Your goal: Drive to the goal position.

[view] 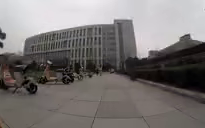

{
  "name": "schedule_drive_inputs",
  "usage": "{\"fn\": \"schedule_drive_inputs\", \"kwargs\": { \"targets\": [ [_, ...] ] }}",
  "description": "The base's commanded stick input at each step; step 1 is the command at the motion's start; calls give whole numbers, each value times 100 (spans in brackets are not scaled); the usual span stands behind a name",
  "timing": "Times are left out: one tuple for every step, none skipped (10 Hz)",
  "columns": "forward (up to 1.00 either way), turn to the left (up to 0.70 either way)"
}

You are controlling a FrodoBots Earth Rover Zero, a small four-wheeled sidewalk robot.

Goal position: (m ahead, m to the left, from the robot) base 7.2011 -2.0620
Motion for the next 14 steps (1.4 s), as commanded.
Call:
{"fn": "schedule_drive_inputs", "kwargs": {
  "targets": [
    [70,-1],
    [70,-1],
    [70,-1],
    [70,-1],
    [70,-1],
    [70,-1],
    [70,-1],
    [70,-1],
    [70,-1],
    [70,-1],
    [70,-1],
    [70,-1],
    [70,-1],
    [70,-1]
  ]
}}
